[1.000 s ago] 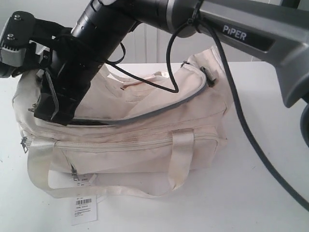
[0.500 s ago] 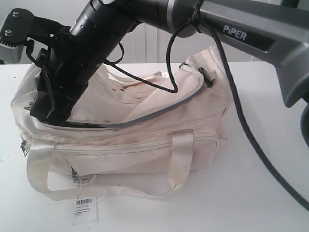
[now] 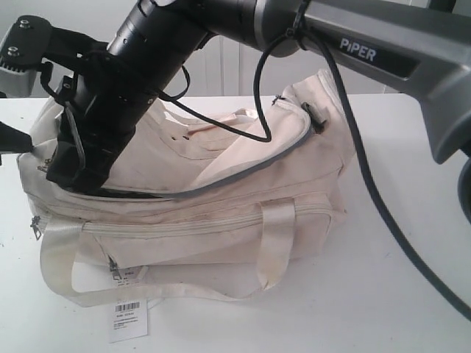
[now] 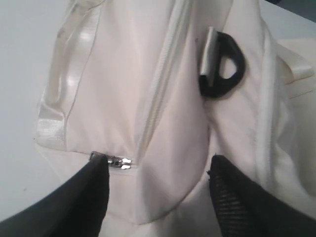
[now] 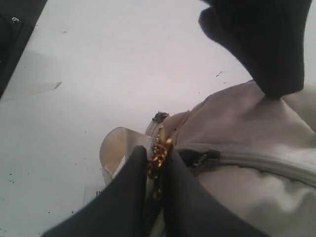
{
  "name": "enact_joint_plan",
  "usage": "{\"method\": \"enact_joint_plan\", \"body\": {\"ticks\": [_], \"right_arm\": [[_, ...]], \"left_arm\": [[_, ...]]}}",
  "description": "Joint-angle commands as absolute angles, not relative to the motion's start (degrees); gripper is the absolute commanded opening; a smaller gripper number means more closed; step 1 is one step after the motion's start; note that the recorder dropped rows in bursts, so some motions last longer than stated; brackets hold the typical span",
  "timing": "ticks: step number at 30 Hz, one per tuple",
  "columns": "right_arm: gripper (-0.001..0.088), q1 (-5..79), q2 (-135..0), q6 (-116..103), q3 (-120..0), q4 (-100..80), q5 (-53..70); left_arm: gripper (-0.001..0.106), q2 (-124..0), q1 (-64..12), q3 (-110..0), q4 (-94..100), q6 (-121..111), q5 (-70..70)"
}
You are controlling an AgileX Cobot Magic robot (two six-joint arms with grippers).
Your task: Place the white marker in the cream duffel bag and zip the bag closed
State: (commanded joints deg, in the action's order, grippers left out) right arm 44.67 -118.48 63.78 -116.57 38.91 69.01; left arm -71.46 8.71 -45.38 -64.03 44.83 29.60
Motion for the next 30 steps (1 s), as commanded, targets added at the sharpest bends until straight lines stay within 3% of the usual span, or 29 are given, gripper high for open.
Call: {"method": "enact_joint_plan", "body": {"ticks": [22,25,30], "right_arm": [[0.0,44.67,-118.48,63.92,-116.57,38.91,68.71],[0.0,44.67,-118.48,63.92,-116.57,38.91,68.71],[0.0,44.67,-118.48,63.92,-116.57,38.91,68.2]], "left_arm": [[0.062,-76.83,8.47,-45.38,-72.8,52.38,30.23],[0.056,-77.96,8.47,-45.38,-72.81,52.52,30.47],[0.037,-79.46,8.47,-45.38,-72.81,52.52,31.1]]}}
